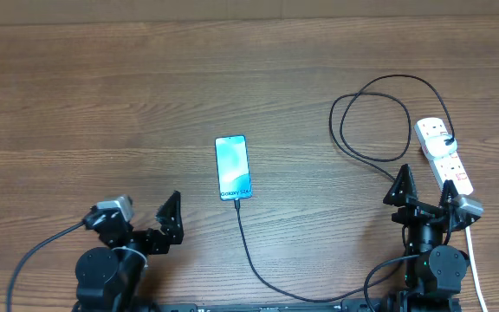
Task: Plug charger to phone and switch on socket
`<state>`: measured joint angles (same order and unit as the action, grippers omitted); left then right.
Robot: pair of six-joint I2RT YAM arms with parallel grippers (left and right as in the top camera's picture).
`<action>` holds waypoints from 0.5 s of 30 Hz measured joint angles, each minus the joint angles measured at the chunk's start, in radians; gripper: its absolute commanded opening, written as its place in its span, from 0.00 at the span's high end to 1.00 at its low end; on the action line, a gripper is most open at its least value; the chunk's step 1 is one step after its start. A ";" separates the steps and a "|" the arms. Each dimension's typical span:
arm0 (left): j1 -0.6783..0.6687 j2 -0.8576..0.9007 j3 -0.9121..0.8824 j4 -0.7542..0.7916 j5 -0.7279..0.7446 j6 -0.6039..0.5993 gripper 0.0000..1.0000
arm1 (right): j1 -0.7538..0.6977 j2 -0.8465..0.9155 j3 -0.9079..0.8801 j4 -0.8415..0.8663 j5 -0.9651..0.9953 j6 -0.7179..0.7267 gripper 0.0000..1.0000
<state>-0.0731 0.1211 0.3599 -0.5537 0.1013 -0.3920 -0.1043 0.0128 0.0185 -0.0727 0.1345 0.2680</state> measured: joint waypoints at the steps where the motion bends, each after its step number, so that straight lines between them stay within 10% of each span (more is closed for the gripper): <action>1: 0.015 -0.014 -0.030 0.026 0.027 0.012 0.00 | 0.000 0.000 0.000 0.000 0.000 0.000 0.00; 15: 0.128 -0.105 -0.229 0.249 0.188 0.081 0.01 | 0.000 0.000 0.000 0.001 0.000 0.000 0.00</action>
<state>0.0551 0.0166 0.1314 -0.3042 0.2893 -0.3107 -0.1043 0.0128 0.0185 -0.0719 0.1349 0.2680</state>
